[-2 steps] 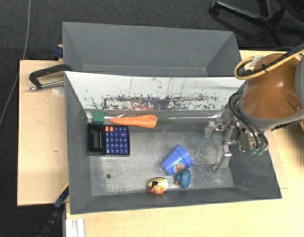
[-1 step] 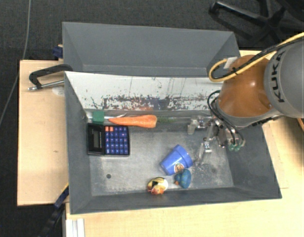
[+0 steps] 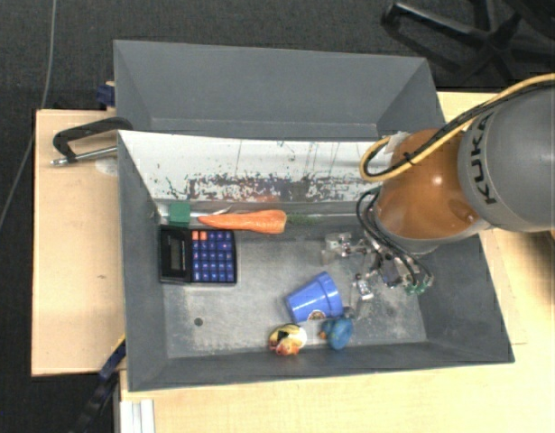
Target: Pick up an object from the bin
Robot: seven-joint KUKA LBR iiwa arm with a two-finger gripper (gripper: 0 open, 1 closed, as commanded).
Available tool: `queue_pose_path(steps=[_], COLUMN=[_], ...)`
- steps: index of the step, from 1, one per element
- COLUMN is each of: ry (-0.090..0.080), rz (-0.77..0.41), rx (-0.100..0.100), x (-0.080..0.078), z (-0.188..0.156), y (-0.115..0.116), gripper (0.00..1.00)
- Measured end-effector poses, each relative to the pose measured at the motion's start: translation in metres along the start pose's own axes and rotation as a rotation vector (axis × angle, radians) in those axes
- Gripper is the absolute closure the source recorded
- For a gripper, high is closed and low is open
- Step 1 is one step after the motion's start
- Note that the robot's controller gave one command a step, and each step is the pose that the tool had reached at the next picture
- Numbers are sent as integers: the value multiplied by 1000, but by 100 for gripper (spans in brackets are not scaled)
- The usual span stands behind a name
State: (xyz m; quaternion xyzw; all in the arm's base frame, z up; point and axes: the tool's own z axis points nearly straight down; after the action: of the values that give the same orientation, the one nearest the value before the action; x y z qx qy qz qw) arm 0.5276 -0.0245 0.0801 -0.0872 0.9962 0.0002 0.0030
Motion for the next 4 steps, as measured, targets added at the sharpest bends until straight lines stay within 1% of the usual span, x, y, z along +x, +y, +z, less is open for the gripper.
queue_pose_path(steps=[1,2,3,4], ry=[-24,-21,-28,-28], rz=[17,-69,-47,-47], rx=[6,4,7,7], x=[11,7,2,2], z=[3,5,9,9], y=[11,36,56,56], gripper=[0,0,100,100])
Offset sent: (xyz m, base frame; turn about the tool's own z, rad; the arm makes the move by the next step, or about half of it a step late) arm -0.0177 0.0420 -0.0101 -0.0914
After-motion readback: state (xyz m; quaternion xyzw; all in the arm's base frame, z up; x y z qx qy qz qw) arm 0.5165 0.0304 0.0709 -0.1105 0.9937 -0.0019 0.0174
